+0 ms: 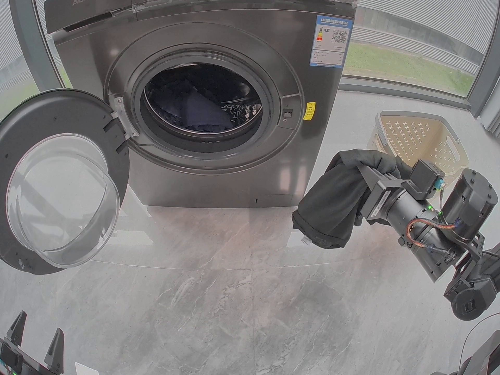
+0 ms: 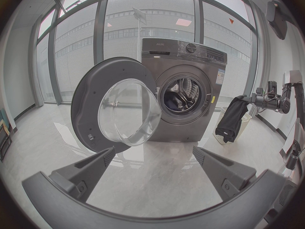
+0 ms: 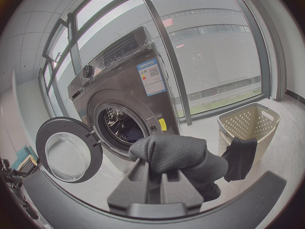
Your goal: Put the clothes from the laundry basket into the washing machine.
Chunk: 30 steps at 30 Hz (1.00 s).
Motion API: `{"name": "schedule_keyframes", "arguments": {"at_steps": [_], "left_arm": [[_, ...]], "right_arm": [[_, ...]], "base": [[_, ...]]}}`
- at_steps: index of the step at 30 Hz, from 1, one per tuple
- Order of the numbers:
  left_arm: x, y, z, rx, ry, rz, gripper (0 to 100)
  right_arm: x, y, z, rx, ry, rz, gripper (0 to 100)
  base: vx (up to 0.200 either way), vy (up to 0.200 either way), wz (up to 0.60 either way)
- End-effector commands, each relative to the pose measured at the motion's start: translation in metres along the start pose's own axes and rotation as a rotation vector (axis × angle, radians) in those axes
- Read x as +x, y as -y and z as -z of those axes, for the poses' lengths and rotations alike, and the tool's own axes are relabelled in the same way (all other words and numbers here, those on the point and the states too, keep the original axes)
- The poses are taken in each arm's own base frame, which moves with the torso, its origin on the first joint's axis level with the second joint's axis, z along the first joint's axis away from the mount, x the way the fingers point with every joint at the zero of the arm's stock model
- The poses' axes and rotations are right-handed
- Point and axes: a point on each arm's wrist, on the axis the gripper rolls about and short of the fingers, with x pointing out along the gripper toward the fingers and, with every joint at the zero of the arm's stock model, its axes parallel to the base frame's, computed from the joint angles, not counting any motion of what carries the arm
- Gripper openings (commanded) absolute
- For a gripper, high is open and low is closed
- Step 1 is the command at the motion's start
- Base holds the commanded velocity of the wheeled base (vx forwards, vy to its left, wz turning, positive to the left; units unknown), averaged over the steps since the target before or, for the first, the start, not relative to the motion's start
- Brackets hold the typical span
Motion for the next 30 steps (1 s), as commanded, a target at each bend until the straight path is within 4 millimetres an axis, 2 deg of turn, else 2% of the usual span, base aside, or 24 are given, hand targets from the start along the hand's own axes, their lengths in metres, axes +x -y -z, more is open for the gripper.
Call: {"name": "schedule_keyframes", "arguments": {"at_steps": [1,9,21,27,30], "left_arm": [[0.0,-0.0003,0.0044,-0.001,0.0,0.0,100],[0.0,-0.0003,0.0044,-0.001,0.0,0.0,100],[0.0001,-0.0003,0.0043,-0.001,-0.002,-0.001,100],[0.0,-0.0003,0.0044,-0.001,0.0,0.0,100],[0.0,-0.0003,0.0044,-0.001,0.0,0.0,100]], "right_arm": [[0.0001,-0.0001,0.0005,0.0,-0.001,0.0,0],[0.0,-0.0004,0.0005,0.005,-0.001,-0.002,0],[-0.0002,-0.0003,0.0008,0.005,-0.003,-0.001,0],[-0.0006,-0.0005,0.0012,0.005,-0.004,-0.001,0],[-0.0006,-0.0005,0.0012,0.005,-0.004,-0.001,0]], "base": [[0.0,0.0,0.0],[0.0,0.0,0.0],[0.2,0.0,0.0],[0.0,0.0,0.0],[0.0,0.2,0.0]]}}
